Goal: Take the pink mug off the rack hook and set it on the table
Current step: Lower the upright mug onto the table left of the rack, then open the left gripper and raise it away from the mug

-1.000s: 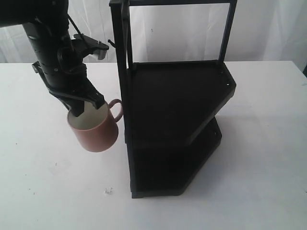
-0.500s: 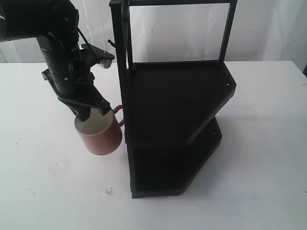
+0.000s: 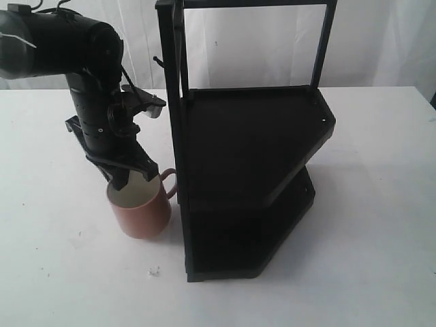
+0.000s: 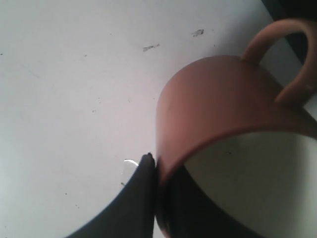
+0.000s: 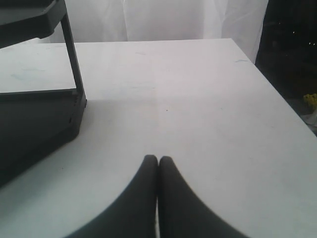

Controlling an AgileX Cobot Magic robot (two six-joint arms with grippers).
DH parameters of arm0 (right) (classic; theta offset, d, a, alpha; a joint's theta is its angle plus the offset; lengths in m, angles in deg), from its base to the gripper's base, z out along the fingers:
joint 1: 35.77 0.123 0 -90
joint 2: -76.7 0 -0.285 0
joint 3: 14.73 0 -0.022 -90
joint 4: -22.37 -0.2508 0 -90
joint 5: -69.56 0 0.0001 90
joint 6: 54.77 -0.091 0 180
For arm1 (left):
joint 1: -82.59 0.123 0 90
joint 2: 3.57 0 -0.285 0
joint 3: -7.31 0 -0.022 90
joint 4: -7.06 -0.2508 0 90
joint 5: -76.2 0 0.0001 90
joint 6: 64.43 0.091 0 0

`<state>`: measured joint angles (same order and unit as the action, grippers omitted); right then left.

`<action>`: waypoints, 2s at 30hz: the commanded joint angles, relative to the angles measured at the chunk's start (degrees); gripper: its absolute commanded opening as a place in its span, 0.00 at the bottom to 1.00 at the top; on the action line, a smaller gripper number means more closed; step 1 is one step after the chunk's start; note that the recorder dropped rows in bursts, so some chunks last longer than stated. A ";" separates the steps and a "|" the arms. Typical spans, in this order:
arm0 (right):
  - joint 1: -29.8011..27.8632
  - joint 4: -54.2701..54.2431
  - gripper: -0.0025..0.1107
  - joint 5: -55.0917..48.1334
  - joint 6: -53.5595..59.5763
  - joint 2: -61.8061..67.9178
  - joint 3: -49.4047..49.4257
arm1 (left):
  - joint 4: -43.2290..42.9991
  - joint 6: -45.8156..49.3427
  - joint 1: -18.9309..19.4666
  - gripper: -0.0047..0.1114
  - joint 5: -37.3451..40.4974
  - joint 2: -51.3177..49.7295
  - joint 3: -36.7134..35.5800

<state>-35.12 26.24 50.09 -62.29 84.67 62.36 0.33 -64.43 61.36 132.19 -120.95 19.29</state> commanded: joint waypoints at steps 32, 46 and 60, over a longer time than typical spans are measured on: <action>0.33 0.37 0.02 0.24 -1.45 -0.19 0.13 | -5.68 0.00 -0.08 0.04 -0.04 0.31 -2.37; 0.33 0.37 0.02 0.24 -1.45 -0.19 0.13 | -5.78 0.00 -0.08 0.04 -0.85 0.31 -2.37; 0.33 0.37 0.02 0.24 -1.45 -0.19 0.13 | -5.78 0.00 -0.08 0.26 -2.23 0.31 -2.37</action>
<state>-35.12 26.24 50.09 -63.71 84.67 62.36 -4.75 -64.43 61.26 130.23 -120.95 17.31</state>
